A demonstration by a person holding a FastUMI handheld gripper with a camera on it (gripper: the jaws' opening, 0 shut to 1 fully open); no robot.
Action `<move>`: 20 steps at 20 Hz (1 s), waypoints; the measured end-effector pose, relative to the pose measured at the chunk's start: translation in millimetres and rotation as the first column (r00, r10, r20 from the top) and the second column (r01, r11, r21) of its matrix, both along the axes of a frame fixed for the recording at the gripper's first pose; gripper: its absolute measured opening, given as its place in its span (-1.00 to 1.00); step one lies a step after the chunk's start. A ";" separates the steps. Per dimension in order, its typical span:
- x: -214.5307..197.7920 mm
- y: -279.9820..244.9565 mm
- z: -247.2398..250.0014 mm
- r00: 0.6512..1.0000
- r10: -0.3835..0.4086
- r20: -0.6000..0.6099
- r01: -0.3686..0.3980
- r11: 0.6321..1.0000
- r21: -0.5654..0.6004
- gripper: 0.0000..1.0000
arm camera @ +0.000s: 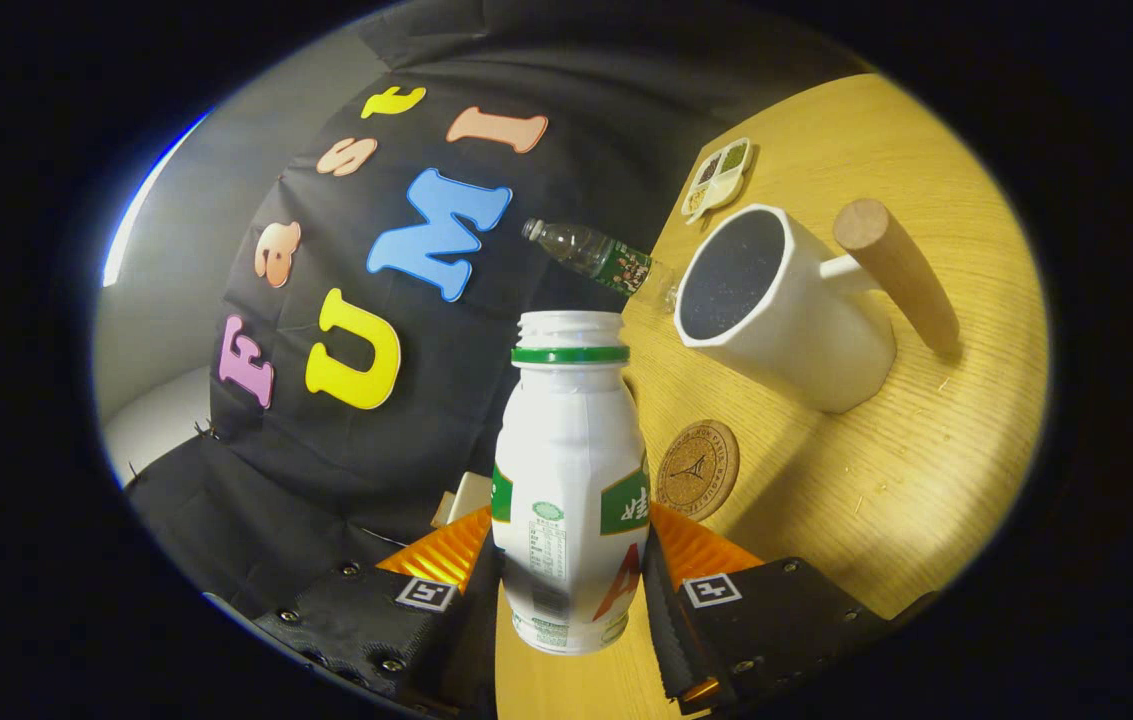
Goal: Take the bottle from table, then pour the juice into the cup, finally place the bottle on the coaster
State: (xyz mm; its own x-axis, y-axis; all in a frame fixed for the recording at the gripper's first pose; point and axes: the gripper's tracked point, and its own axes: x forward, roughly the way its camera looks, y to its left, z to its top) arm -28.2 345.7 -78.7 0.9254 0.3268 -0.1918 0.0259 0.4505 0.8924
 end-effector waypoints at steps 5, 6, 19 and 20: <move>4.5 -4.8 1.0 1.000 -0.015 -0.016 0.016 0.996 0.083 0.35; 4.5 -5.1 0.0 1.000 -0.018 -0.024 0.020 0.995 0.096 0.34; 14.3 -14.3 15.1 0.998 -0.047 -0.045 0.058 0.958 0.280 0.34; 14.1 -13.6 16.0 0.998 -0.047 -0.049 0.059 0.956 0.287 0.34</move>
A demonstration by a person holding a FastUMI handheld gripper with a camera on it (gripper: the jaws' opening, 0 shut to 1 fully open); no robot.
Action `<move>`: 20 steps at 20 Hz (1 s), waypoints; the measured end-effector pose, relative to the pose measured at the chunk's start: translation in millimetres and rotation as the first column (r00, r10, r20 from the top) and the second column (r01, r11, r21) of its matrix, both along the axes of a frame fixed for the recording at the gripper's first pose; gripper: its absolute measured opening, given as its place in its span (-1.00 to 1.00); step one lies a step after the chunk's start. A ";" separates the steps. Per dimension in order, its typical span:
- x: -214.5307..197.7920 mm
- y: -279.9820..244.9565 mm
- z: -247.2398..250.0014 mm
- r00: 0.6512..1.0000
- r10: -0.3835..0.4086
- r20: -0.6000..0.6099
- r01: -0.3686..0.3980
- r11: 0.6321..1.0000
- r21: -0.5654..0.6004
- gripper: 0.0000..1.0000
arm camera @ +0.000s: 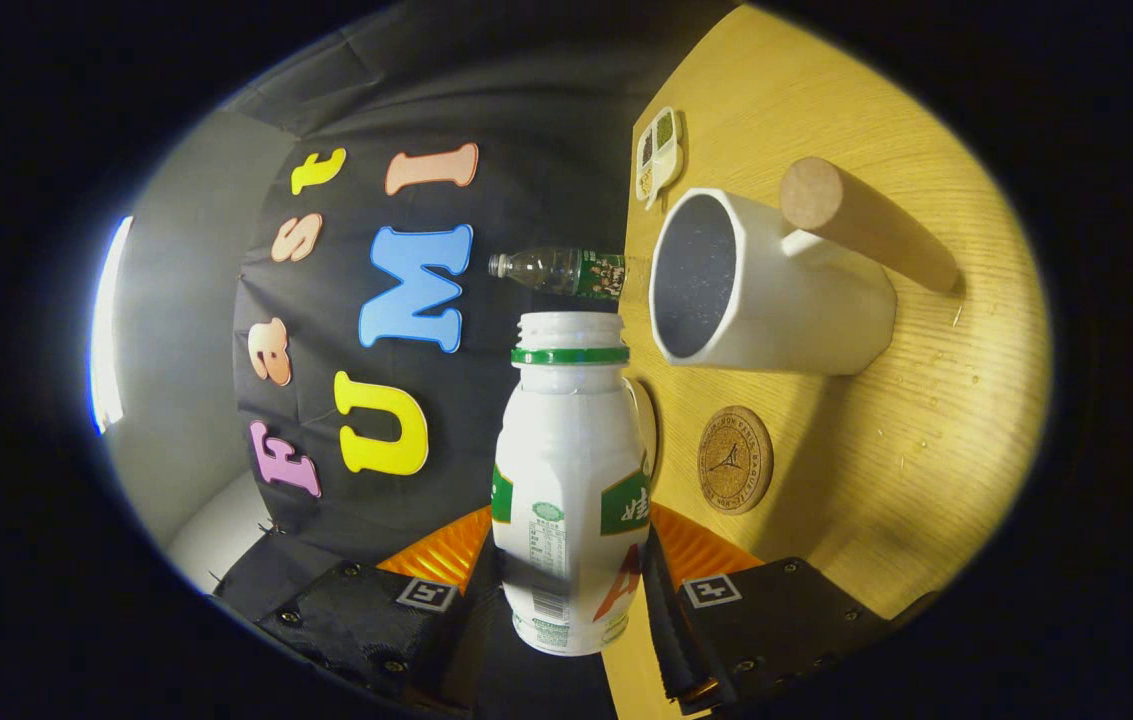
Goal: Take the bottle from table, then pour the juice into the cup, finally place the bottle on the coaster
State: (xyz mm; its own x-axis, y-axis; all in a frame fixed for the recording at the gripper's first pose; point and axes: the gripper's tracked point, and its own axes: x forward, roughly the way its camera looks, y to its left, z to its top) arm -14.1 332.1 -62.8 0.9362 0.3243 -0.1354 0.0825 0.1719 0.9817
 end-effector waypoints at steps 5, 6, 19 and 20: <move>0.6 -1.4 3.3 1.000 -0.009 -0.020 0.010 0.997 0.072 0.34; 1.1 -1.5 2.9 1.000 -0.010 -0.028 0.012 0.997 0.082 0.34; 6.7 -8.0 8.3 0.999 -0.025 -0.039 0.032 0.976 0.215 0.34; 7.3 -7.4 8.7 0.999 -0.026 -0.039 0.034 0.976 0.217 0.34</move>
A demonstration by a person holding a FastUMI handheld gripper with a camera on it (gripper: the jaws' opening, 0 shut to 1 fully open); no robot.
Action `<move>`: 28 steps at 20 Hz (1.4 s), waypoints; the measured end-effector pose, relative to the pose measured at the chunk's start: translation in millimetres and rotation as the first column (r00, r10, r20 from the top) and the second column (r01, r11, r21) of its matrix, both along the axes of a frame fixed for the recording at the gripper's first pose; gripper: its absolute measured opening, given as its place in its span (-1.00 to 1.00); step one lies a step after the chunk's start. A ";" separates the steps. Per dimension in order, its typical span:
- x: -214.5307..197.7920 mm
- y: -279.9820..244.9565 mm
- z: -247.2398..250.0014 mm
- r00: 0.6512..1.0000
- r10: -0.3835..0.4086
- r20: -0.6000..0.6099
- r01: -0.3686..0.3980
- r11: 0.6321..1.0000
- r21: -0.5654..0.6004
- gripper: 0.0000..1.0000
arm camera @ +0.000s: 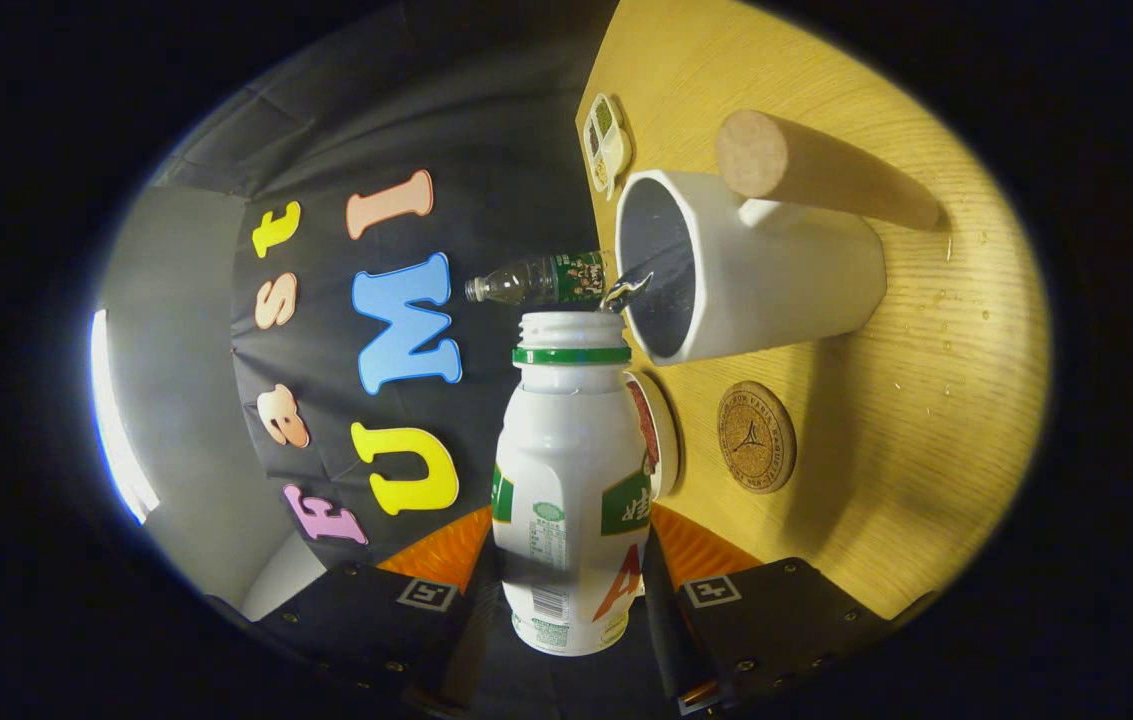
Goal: Take the bottle from table, then pour the juice into the cup, finally place the bottle on the coaster
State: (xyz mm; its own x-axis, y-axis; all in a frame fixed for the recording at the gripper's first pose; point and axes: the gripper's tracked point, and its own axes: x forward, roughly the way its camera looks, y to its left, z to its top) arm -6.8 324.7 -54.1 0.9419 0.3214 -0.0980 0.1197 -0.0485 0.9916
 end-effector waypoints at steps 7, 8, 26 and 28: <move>0.8 -0.1 4.1 1.000 -0.005 0.008 0.004 1.000 0.029 0.34; 0.4 -0.1 4.9 1.000 -0.006 0.008 0.005 1.000 0.031 0.34; 3.1 1.5 24.8 0.999 -0.015 0.031 0.011 0.994 0.104 0.34; 2.9 1.6 26.7 0.999 -0.017 0.029 0.013 0.993 0.114 0.34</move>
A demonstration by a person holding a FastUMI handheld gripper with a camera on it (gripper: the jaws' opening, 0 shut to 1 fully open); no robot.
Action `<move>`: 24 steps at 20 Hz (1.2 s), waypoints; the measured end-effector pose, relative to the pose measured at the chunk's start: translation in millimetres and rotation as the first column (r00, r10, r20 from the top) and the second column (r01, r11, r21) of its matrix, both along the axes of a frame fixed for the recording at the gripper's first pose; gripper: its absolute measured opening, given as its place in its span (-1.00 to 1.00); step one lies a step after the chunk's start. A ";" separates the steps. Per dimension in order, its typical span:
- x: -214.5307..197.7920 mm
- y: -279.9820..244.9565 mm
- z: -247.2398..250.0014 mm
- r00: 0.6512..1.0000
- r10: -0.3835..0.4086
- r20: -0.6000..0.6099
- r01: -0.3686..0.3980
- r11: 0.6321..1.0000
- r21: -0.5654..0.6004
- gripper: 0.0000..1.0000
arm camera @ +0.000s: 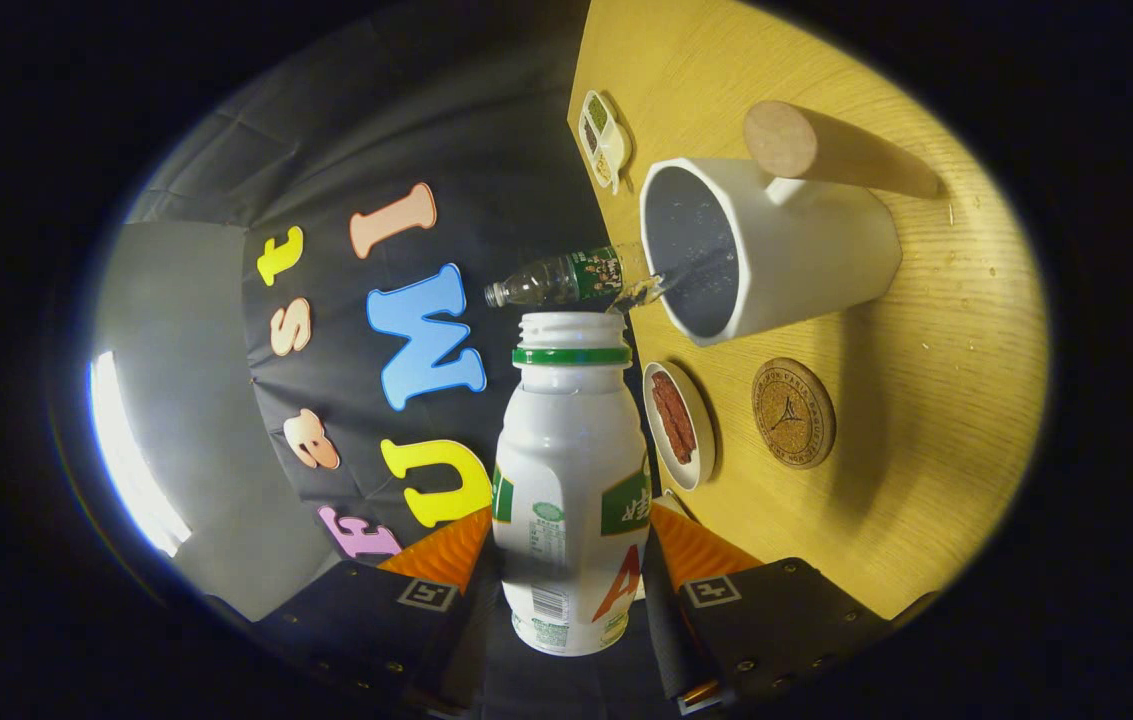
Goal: Take the bottle from table, then pour the juice into the cup, finally place the bottle on the coaster
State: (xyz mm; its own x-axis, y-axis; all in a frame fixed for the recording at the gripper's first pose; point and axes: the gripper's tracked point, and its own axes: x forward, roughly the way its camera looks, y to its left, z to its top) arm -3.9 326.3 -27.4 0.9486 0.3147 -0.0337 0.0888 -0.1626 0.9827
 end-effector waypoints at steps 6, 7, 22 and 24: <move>1.4 1.9 6.7 1.000 0.001 0.009 -0.001 1.000 0.027 0.34; 2.1 1.2 6.3 1.000 0.000 0.009 0.000 0.999 0.033 0.34; 4.2 -0.7 28.1 1.000 -0.021 0.017 0.019 0.994 0.104 0.34; 4.4 -3.4 30.8 0.999 -0.027 0.019 0.025 0.993 0.113 0.34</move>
State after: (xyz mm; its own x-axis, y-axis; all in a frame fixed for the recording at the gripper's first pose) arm 0.6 323.0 3.4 0.9567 0.2905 0.0199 0.0633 -0.2743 0.9596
